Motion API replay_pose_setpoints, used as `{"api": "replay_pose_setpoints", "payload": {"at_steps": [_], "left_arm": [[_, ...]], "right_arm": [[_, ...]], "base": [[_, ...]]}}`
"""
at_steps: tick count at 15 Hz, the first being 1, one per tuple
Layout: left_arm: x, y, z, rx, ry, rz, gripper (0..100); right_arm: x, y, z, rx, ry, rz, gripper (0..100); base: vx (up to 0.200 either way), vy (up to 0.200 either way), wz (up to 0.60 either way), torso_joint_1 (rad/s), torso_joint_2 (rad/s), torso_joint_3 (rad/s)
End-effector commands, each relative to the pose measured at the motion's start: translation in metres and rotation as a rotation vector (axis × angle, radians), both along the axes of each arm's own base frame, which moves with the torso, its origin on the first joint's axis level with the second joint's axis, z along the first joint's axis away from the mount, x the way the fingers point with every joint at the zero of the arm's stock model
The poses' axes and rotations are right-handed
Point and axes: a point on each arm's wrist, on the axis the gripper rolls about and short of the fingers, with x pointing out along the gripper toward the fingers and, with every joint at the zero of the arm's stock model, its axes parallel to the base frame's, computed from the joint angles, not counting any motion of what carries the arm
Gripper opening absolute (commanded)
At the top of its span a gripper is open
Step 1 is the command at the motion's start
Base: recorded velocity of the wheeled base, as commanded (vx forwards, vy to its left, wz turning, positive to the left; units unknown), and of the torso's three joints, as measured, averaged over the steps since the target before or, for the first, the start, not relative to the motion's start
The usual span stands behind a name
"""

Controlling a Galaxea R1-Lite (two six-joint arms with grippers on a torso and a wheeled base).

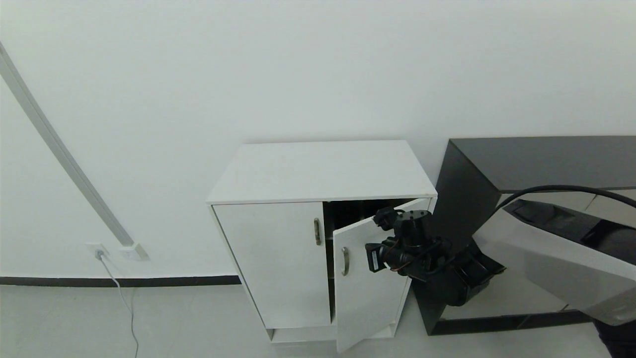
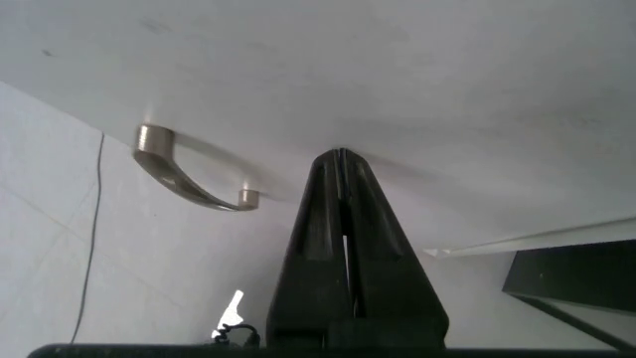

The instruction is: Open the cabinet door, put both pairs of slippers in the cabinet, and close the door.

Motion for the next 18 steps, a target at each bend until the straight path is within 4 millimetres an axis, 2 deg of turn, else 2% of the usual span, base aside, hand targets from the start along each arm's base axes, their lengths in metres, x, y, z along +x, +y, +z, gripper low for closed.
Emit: {"api": "replay_pose_setpoints", "payload": {"at_steps": [1,4,18], "left_arm": [[0.000,0.000,0.000,0.000,0.000,0.001,0],[0.000,0.000,0.000,0.000,0.000,0.001,0],[0.000,0.000,0.000,0.000,0.000,0.001,0]], "right_arm": [[0.004,0.001,-0.005,-0.002,0.003,-0.003,0],[0.008,0.002,-0.006,-0.003,0.004,-0.006,0],[0.034,-0.003,0.017,0.004,-0.022,-0.042,0]], "base": [[0.000,0.000,0.00,0.000,0.00,0.000],[0.000,0.000,0.00,0.000,0.00,0.000],[0.000,0.000,0.00,0.000,0.00,0.000]]}}
